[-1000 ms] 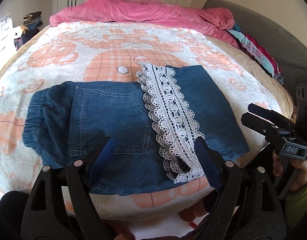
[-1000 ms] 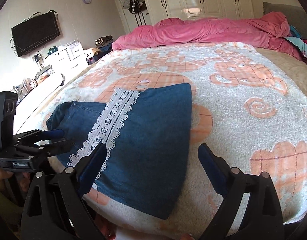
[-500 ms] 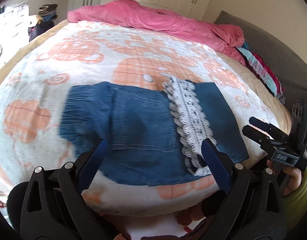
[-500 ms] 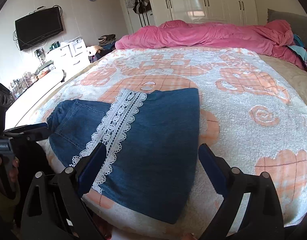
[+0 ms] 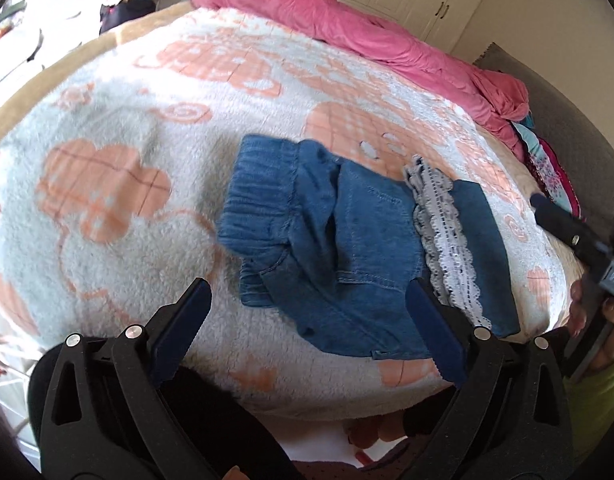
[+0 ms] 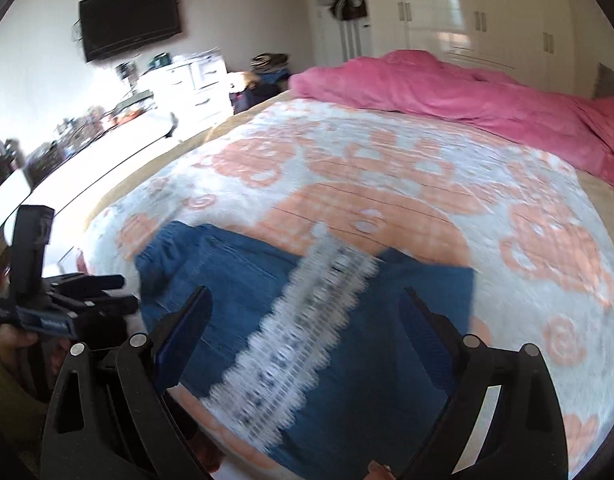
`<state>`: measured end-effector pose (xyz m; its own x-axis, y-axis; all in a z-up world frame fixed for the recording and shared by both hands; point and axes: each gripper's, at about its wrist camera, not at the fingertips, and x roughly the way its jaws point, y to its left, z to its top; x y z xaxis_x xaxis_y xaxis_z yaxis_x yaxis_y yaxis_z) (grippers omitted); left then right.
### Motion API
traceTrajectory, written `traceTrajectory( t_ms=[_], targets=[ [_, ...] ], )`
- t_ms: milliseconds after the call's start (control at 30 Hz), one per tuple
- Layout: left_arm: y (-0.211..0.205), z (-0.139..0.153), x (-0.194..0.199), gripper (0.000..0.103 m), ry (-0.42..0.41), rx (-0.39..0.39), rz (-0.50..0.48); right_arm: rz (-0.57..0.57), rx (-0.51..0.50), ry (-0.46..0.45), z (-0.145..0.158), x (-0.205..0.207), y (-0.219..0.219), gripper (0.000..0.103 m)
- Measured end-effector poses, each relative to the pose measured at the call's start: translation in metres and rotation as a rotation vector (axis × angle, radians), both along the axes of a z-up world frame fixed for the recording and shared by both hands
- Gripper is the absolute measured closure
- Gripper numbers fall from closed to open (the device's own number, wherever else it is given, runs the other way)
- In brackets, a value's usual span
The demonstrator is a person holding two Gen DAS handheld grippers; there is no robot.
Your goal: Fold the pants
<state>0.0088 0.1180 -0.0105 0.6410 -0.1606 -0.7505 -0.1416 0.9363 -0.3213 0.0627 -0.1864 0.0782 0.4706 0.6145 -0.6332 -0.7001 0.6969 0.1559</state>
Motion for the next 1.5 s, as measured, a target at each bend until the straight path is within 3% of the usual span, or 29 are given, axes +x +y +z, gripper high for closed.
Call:
traceTrajectory(
  t_ms=[67, 167, 300, 533, 867, 967, 1100, 1167, 1267, 1500],
  targets=[
    [0.005, -0.004, -0.001, 0.012, -0.004, -0.027, 0.023, 0.066, -0.01, 0.017, 0.005, 0.006, 0.024, 0.01],
    [0.009, -0.007, -0.001, 0.028, -0.011, -0.08, 0.029, 0.149, -0.03, 0.046, 0.007, 0.016, 0.057, 0.01],
    [0.013, -0.017, 0.001, 0.039, 0.025, -0.135, 0.035, 0.241, -0.075, 0.111, 0.003, 0.034, 0.105, 0.01],
    [0.013, -0.03, 0.009, 0.044, 0.05, -0.162, 0.026, 0.405, -0.164, 0.227, -0.022, 0.049, 0.183, 0.01],
    [0.014, -0.036, 0.014, 0.04, 0.044, -0.196, 0.02, 0.521, -0.226, 0.329, -0.056, 0.052, 0.229, 0.012],
    [0.01, -0.037, 0.019, 0.038, 0.041, -0.196, 0.016, 0.555, -0.206, 0.365, -0.068, 0.05, 0.23, 0.048],
    [0.009, -0.036, 0.021, 0.034, 0.021, -0.217, 0.014, 0.546, -0.104, 0.369, -0.06, 0.053, 0.21, 0.065],
    [0.009, -0.033, 0.019, 0.034, -0.02, -0.252, -0.007, 0.532, -0.018, 0.383, -0.05, 0.059, 0.19, 0.067],
    [-0.007, -0.022, 0.017, 0.035, -0.077, -0.217, -0.058, 0.522, 0.093, 0.377, -0.032, 0.065, 0.155, 0.068],
    [-0.046, -0.016, 0.027, 0.045, -0.082, -0.282, -0.143, 0.474, 0.201, 0.342, -0.01, 0.076, 0.084, 0.067]
  ],
)
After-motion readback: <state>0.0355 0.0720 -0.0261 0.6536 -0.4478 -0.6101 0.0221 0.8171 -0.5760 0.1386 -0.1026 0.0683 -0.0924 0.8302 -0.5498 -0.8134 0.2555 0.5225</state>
